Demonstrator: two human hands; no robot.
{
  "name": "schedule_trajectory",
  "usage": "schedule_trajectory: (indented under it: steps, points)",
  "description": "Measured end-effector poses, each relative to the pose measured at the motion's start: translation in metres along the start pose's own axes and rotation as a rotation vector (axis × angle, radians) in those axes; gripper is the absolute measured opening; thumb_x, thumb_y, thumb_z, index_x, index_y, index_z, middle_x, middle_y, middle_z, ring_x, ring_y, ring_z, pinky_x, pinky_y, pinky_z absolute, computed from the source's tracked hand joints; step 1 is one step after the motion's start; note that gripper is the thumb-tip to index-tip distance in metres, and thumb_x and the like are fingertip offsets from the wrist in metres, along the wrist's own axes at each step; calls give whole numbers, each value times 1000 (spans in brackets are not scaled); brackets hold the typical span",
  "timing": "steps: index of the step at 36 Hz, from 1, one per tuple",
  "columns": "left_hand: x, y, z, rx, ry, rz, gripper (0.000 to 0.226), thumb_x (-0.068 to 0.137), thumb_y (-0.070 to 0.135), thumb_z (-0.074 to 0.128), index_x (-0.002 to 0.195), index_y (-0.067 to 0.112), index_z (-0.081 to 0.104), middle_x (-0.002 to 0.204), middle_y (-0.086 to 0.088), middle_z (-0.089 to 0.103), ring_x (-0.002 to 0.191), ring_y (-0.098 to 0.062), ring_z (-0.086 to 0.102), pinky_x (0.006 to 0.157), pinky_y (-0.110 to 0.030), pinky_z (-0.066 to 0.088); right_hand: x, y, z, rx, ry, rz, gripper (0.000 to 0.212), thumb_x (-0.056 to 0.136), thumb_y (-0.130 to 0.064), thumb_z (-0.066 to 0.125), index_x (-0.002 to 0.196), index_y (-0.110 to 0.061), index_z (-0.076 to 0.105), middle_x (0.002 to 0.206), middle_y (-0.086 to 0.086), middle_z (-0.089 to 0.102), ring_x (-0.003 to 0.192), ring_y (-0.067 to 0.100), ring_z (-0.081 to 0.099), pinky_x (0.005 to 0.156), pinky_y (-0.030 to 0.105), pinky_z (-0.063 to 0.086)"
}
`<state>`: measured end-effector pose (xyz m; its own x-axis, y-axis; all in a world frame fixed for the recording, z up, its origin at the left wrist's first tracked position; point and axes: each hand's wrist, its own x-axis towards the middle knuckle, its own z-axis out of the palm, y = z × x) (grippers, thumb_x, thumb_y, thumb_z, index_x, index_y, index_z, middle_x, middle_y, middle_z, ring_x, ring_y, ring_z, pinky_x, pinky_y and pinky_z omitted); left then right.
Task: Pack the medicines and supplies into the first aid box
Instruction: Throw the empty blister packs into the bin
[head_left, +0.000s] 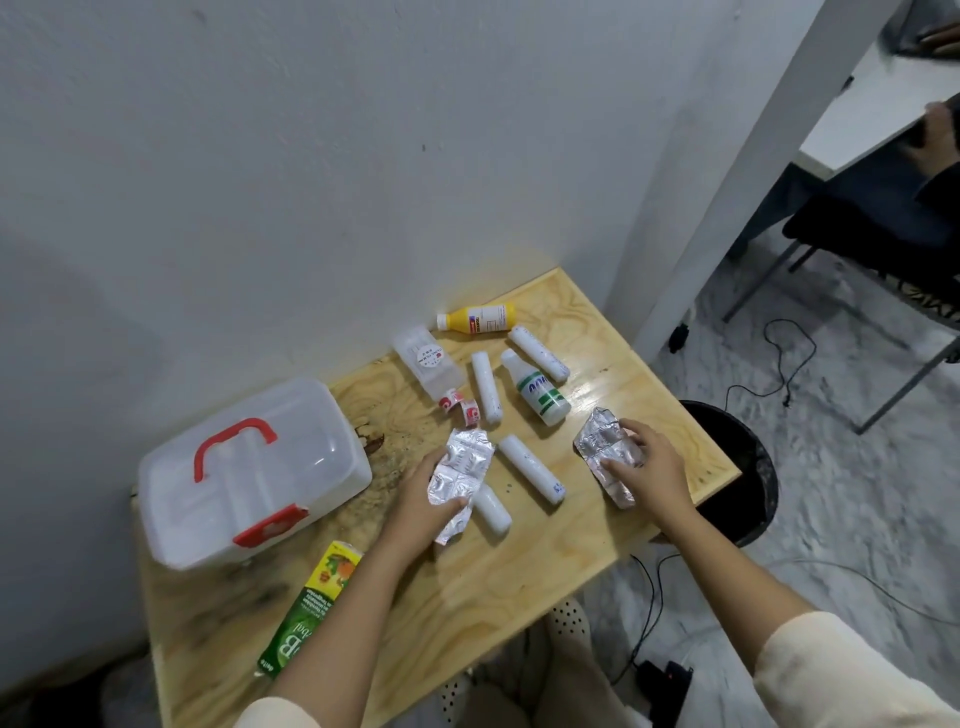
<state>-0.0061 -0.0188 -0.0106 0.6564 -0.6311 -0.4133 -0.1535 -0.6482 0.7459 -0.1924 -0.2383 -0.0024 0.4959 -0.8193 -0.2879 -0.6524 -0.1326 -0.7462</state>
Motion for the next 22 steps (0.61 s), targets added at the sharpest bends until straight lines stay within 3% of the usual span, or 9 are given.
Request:
schedule_trajectory:
  steps: [3,6,11,13,16,20,22]
  points:
    - [-2,4,-3,-160,9,5,58,81,1,69,128,28,49,121,9,60,118,-17,57,84,-15,46,-5,0,-2,106,31,46,48,74,-2,70,119,-13,59,119,15,62,108,30,57,85,31,41]
    - [-8,13,-4,-225,32,14,58,85,-3,64,135,19,47,119,9,58,112,-13,56,73,-2,44,-11,-3,-4,181,52,77,42,78,0,65,119,-12,61,120,12,62,100,21,56,84,30,41]
    - [-11,22,-9,-268,103,13,63,87,7,66,144,13,39,141,-4,50,127,-20,49,98,-27,41,-22,-5,-12,245,90,83,40,81,-1,63,119,-11,60,125,12,61,106,21,56,90,32,43]
    - [-13,31,-10,-304,133,41,64,88,7,64,146,13,37,143,-5,49,126,-19,50,95,-23,43,-25,-7,-18,268,104,78,40,81,-2,63,120,-11,59,124,11,61,101,16,54,88,29,42]
    - [-15,51,-12,-347,177,121,62,90,8,62,146,14,36,138,2,49,121,-11,49,80,-4,42,-28,-11,-30,280,127,56,41,82,-3,62,122,-12,58,127,9,59,102,13,52,86,26,39]
    - [-11,88,-10,-374,220,222,64,90,12,64,147,19,35,138,-2,54,122,-17,54,95,-29,48,-29,-12,-55,292,174,65,41,82,-4,62,122,-14,59,121,12,60,100,21,56,85,31,44]
    - [-9,111,-4,-389,210,268,64,90,11,64,147,19,35,134,-2,57,119,-16,57,92,-24,50,-27,-11,-69,289,213,69,41,81,-5,61,121,-17,60,117,13,61,99,25,59,89,37,48]
